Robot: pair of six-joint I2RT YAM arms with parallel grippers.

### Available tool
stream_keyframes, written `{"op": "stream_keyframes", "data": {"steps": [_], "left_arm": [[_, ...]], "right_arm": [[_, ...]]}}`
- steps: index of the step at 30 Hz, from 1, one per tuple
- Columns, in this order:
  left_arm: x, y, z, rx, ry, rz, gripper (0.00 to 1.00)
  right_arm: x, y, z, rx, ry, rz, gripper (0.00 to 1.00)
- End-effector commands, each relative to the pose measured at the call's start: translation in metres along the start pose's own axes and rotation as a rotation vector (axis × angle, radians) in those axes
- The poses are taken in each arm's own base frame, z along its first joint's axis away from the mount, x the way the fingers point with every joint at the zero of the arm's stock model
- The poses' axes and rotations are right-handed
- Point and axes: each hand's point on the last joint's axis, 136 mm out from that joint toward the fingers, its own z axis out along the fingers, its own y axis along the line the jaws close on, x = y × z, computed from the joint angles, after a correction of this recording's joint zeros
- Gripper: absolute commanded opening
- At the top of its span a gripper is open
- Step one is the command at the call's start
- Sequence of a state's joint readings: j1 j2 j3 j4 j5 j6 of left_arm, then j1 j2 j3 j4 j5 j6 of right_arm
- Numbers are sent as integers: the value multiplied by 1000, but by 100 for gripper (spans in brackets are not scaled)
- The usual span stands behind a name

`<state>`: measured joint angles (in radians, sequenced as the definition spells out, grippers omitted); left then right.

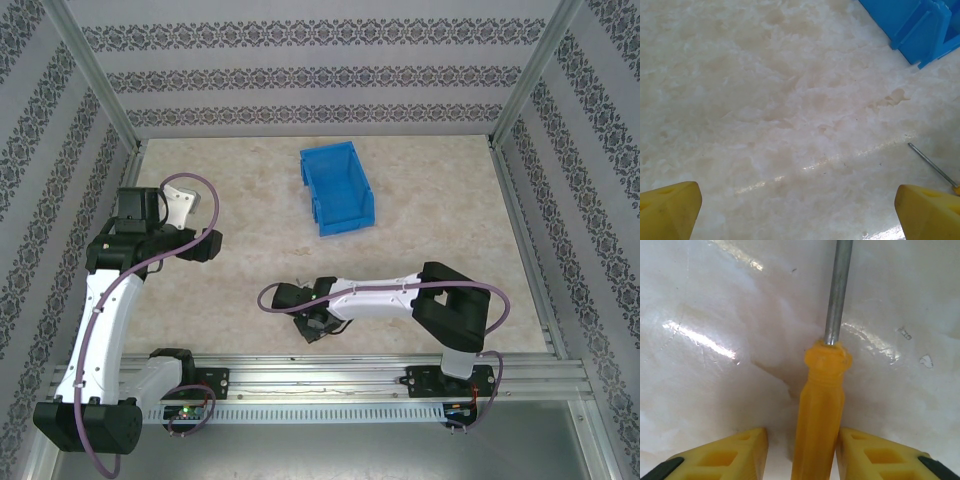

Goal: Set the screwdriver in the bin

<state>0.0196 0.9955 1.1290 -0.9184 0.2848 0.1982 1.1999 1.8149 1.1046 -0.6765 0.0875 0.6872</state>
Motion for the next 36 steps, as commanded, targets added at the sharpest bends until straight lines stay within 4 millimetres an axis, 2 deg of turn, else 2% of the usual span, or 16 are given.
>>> {"op": "stream_keyframes", "data": {"steps": [1, 11, 17, 23, 36], "left_arm": [[4, -4, -5, 16, 12, -12, 99], [5, -4, -4, 18, 14, -17, 99], [4, -4, -4, 16, 11, -19, 99], [4, -4, -5, 13, 8, -20, 99], [-2, -2, -6, 6, -6, -13, 99]], "right_arm": [[4, -5, 9, 24, 26, 32, 41], [6, -17, 13, 46, 32, 63, 27], [2, -16, 12, 36, 20, 61, 17], [-5, -13, 3, 24, -16, 62, 16], [-14, -17, -29, -19, -101, 88, 15]]}}
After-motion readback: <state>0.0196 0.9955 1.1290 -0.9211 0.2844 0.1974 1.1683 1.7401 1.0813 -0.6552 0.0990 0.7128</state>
